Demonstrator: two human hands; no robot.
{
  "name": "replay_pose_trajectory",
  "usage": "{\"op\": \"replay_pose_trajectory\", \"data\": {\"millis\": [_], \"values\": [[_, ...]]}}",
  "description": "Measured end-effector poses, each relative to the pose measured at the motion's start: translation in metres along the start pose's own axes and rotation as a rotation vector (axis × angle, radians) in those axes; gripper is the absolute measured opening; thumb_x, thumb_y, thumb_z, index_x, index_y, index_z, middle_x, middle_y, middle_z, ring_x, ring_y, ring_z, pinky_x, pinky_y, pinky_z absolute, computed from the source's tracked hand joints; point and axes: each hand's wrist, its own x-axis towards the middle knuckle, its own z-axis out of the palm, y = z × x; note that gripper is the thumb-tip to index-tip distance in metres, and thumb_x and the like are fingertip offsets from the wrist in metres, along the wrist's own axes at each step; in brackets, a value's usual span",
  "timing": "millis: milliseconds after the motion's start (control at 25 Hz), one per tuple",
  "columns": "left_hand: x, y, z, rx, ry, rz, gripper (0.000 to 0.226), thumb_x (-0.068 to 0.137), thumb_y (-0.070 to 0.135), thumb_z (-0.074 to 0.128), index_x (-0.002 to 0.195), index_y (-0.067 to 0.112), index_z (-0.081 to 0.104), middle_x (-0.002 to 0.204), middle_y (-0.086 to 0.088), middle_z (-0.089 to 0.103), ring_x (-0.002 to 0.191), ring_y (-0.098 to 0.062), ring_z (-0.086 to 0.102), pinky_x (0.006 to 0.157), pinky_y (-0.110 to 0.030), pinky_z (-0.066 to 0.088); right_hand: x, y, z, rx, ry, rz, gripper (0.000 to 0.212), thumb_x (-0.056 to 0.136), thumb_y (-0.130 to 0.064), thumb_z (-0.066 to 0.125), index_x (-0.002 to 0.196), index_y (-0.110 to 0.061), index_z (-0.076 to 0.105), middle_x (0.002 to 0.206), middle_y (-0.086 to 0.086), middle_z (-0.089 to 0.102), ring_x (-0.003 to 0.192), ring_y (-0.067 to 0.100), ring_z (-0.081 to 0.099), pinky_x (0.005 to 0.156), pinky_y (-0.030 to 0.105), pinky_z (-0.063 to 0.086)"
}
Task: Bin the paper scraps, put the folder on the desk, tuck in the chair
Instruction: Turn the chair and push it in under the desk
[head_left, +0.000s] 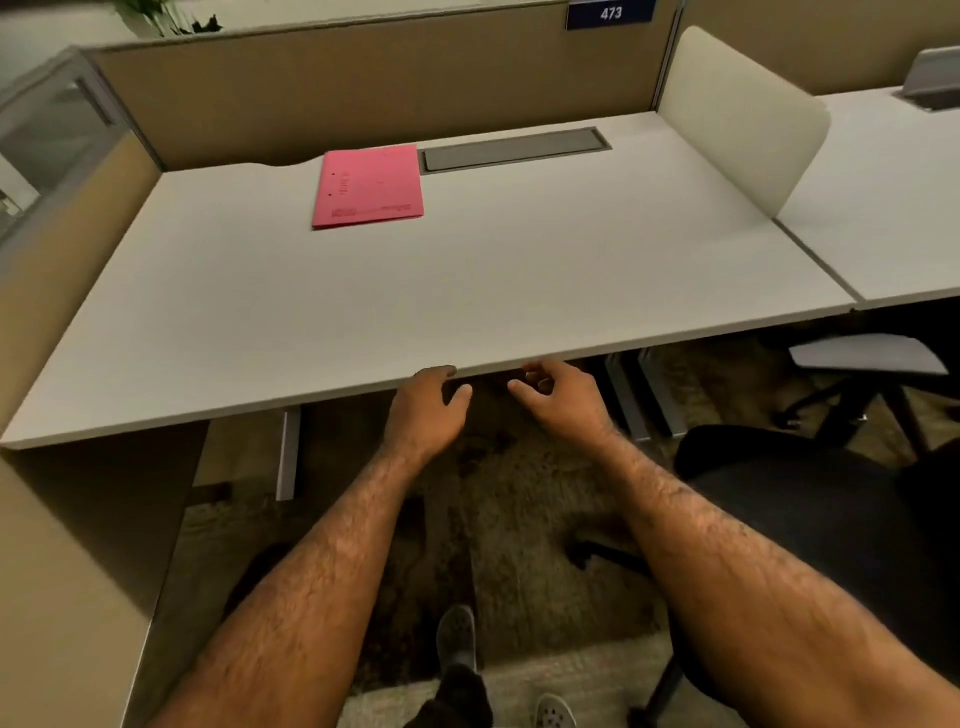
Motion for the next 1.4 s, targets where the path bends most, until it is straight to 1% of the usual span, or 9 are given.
{"op": "replay_pose_trajectory", "data": {"millis": [80,240,360,480,640,960,1120,1280,1400], "values": [[-0.026,0.005,0.011,0.019,0.004,-0.006,0.047,0.090,0.041,0.058,0.133,0.022,0.052,0.137,-0.002,0.055,0.125,-0.020,0.051,0.102,-0.036,0.043,-0.021,0.014,-0.007,0.008,0.000,-0.006,0.044,0.085,-0.047,0.067,0.121,-0.023,0.061,0.113,-0.006,0.066,0.101,0.005,0.059,0.083,0.022,0.049],[-0.075,0.014,0.029,0.021,-0.014,0.002,0.047,0.089,0.041,0.060,0.132,0.025,0.052,0.136,0.001,0.055,0.125,-0.016,0.050,0.095,-0.028,0.039,-0.067,0.039,-0.023,0.012,0.012,0.004,0.044,0.084,-0.049,0.066,0.122,-0.026,0.060,0.113,-0.008,0.065,0.099,0.003,0.058,0.080,0.020,0.048],[-0.104,0.023,0.035,0.036,-0.003,0.024,0.047,0.089,0.041,0.060,0.132,0.025,0.052,0.136,0.001,0.056,0.123,-0.016,0.051,0.096,-0.031,0.042,-0.096,0.052,-0.042,0.039,0.041,0.030,0.044,0.083,-0.051,0.066,0.121,-0.029,0.060,0.112,-0.011,0.065,0.100,0.003,0.059,0.079,0.021,0.050],[-0.132,0.037,0.038,0.033,-0.024,0.084,0.047,0.090,0.040,0.060,0.133,0.023,0.051,0.137,0.000,0.055,0.125,-0.017,0.050,0.096,-0.029,0.040,-0.128,0.063,-0.062,0.065,0.096,0.057,0.043,0.083,-0.052,0.067,0.120,-0.031,0.060,0.110,-0.012,0.066,0.098,0.003,0.060,0.076,0.017,0.049],[-0.183,0.058,0.041,0.023,-0.058,0.152,0.051,0.091,0.038,0.059,0.138,0.020,0.047,0.141,-0.003,0.052,0.130,-0.020,0.046,0.104,-0.037,0.041,-0.182,0.078,-0.088,0.066,0.168,0.066,0.044,0.083,-0.052,0.067,0.120,-0.030,0.061,0.109,-0.012,0.065,0.100,0.003,0.060,0.079,0.018,0.050],[-0.305,0.110,0.059,0.037,-0.106,0.318,0.054,0.091,0.036,0.059,0.140,0.016,0.045,0.142,-0.005,0.051,0.129,-0.021,0.047,0.105,-0.038,0.041,-0.307,0.093,-0.156,0.031,0.330,0.087,0.041,0.083,-0.050,0.068,0.117,-0.028,0.063,0.104,-0.012,0.065,0.094,0.001,0.059,0.069,0.007,0.039],[-0.344,0.145,0.077,0.035,-0.132,0.423,0.054,0.091,0.036,0.060,0.139,0.016,0.046,0.140,-0.006,0.053,0.129,-0.020,0.047,0.103,-0.034,0.040,-0.355,0.105,-0.205,0.009,0.412,0.089,0.041,0.083,-0.048,0.068,0.118,-0.027,0.063,0.107,-0.009,0.067,0.095,0.004,0.061,0.081,0.019,0.050],[-0.365,0.198,0.100,0.024,-0.171,0.543,0.053,0.091,0.035,0.060,0.138,0.015,0.047,0.140,-0.006,0.053,0.129,-0.020,0.047,0.102,-0.030,0.038,-0.389,0.127,-0.275,-0.031,0.543,0.110,0.043,0.084,-0.048,0.067,0.120,-0.025,0.063,0.110,-0.005,0.068,0.099,0.007,0.060,0.080,0.017,0.044],[-0.374,0.245,0.124,0.022,-0.197,0.645,0.054,0.092,0.035,0.059,0.139,0.014,0.046,0.141,-0.005,0.052,0.131,-0.019,0.045,0.106,-0.031,0.036,-0.405,0.147,-0.334,-0.093,0.632,0.121,0.043,0.084,-0.047,0.068,0.118,-0.022,0.065,0.113,-0.001,0.069,0.101,0.010,0.061,0.087,0.023,0.046]]}}
